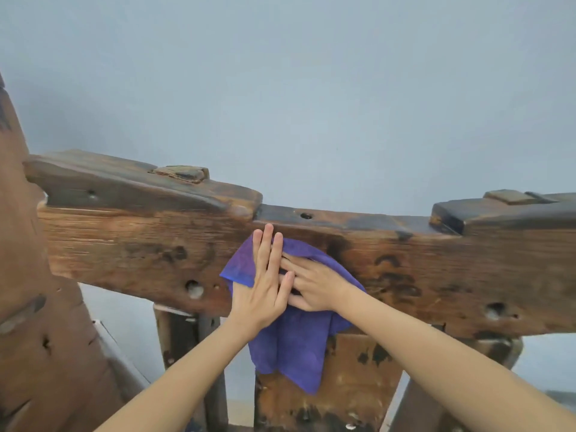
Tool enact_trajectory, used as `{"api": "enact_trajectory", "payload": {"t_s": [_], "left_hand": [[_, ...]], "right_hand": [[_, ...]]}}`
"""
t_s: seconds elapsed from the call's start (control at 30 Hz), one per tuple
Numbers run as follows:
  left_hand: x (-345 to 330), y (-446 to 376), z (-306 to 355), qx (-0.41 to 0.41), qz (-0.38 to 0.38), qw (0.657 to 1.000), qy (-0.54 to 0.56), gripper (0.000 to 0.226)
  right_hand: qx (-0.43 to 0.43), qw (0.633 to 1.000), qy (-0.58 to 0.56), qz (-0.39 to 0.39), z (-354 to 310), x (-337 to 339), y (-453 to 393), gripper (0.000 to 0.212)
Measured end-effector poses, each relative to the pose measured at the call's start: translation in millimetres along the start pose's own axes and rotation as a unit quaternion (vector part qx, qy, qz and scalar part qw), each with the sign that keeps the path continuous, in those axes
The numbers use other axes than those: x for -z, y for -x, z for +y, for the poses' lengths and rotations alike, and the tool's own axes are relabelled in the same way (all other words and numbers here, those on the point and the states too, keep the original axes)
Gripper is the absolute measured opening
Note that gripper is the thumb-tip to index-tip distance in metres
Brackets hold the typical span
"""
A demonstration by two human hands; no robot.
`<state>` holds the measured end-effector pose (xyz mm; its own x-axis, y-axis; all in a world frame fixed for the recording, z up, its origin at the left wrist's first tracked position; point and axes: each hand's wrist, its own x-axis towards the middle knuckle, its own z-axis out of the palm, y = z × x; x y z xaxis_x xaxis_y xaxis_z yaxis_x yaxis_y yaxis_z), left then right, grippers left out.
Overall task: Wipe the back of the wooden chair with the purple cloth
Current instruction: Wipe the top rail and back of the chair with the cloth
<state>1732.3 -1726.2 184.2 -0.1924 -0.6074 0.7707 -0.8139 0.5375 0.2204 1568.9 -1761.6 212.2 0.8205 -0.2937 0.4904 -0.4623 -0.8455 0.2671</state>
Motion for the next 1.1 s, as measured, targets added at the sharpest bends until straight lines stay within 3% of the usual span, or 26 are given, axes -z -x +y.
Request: {"api": "enact_trajectory", "payload": {"t_s": [0.43, 0.63, 1.1], "left_hand": [[-76.4, -32.1, 106.8, -0.095, -0.006, 0.994, 0.043, 0.073], [-103.9, -59.8, 157.7, -0.154, -0.026, 0.987, 0.039, 0.083], [-154.7, -152.1, 313.6, -0.282, -0.039, 0.958, 0.031, 0.077]], "right_hand": [[-0.030, 0.995, 0.087, -0.040, 56.6, 58.9, 127.2, 0.052], [-0.051, 0.989, 0.140, -0.013, 80.0, 90.7, 180.0, 0.047], [-0.145, 0.941, 0.297, 0.071, 149.1, 176.9, 307.2, 0.043]]}}
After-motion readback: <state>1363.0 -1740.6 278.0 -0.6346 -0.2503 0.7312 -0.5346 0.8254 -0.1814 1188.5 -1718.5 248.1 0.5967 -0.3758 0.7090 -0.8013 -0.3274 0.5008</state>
